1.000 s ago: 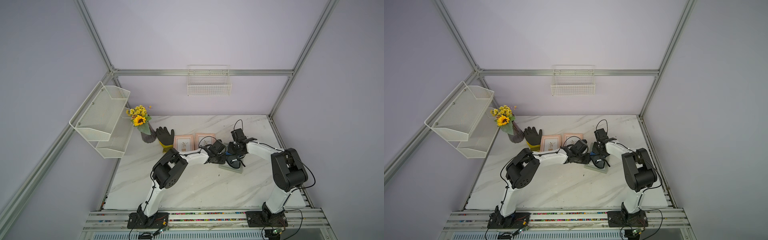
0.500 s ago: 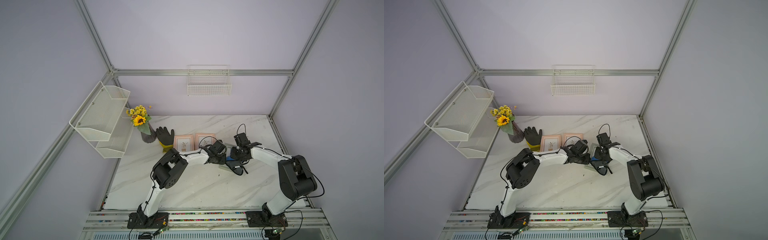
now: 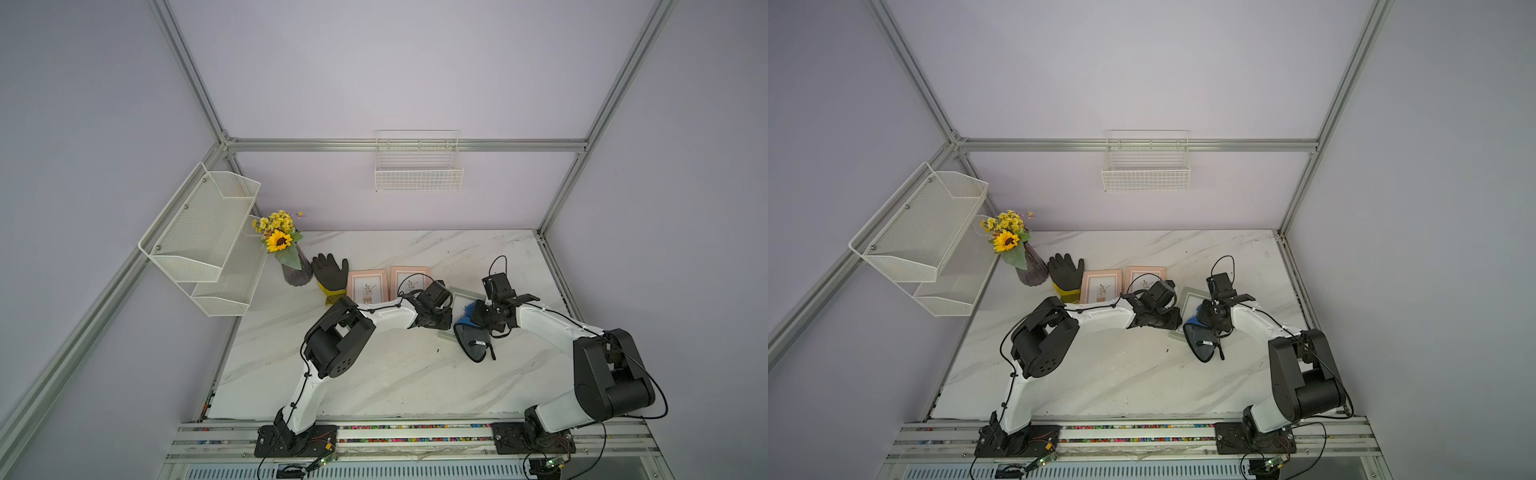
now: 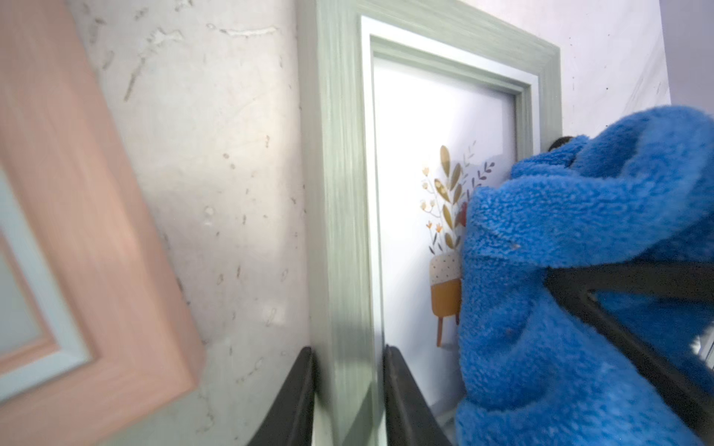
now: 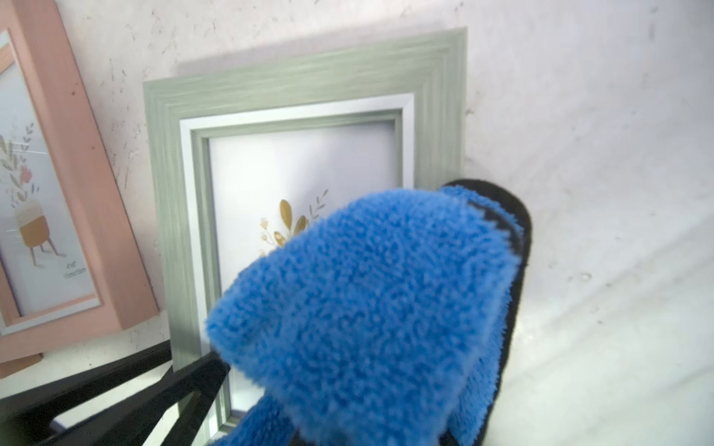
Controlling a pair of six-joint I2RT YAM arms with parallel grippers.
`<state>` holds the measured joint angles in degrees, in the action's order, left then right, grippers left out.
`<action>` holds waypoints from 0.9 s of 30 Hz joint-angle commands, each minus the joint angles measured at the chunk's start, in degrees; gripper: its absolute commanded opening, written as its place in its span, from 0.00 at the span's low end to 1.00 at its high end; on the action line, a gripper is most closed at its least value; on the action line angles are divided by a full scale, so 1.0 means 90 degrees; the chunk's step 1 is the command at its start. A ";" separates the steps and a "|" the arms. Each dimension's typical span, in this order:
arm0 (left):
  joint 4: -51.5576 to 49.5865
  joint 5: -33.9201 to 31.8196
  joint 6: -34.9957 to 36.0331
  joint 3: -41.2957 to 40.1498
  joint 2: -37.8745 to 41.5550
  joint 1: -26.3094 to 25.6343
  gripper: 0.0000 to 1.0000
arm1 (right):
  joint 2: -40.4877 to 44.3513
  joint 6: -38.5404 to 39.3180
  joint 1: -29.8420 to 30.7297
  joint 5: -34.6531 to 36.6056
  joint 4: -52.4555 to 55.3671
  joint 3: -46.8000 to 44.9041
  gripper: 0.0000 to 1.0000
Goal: Wipe the picture frame with a cloth
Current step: Wipe the dirt from the picture frame.
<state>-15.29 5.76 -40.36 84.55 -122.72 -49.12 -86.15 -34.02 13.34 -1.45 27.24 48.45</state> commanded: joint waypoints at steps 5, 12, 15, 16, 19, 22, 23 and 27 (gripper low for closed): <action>-0.0569 -0.0122 -0.0223 -0.0202 -0.0089 0.0048 0.28 | -0.0319 -0.0437 0.0935 -0.0336 0.0311 -0.0053 0.06; -0.0586 -0.0152 -0.0262 -0.0235 -0.0100 0.0047 0.28 | 0.0190 -0.0533 0.0591 -0.0022 0.0633 -0.0425 0.06; -0.0596 -0.0185 -0.0283 -0.0229 -0.0103 0.0058 0.28 | 0.0529 -0.0421 0.0273 0.0655 0.1112 -0.0591 0.06; -0.0598 -0.0190 -0.0291 -0.0235 -0.0104 0.0065 0.28 | 0.0641 -0.0424 0.0196 0.0861 0.1245 -0.0638 0.06; -0.0610 -0.0210 -0.0330 -0.0249 -0.0103 0.0076 0.28 | 0.0802 -0.0453 0.0199 0.0717 0.1221 -0.0686 0.06; -0.0625 -0.0218 -0.0364 -0.0260 -0.0096 0.0077 0.28 | 0.0624 -0.0640 0.0620 0.0505 0.0988 -0.0632 0.06; -0.0625 -0.0223 -0.0378 -0.0272 -0.0087 0.0077 0.28 | 0.0532 -0.0742 0.0854 0.0449 0.0923 -0.0570 0.06; -0.0619 -0.0239 -0.0467 -0.0303 -0.0076 0.0094 0.28 | 0.0387 -0.1177 0.1400 -0.0568 0.0295 -0.0513 0.05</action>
<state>-15.29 5.76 -41.82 84.38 -122.63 -49.15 -81.78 -40.73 23.33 1.30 29.95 44.77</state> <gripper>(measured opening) 0.277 0.138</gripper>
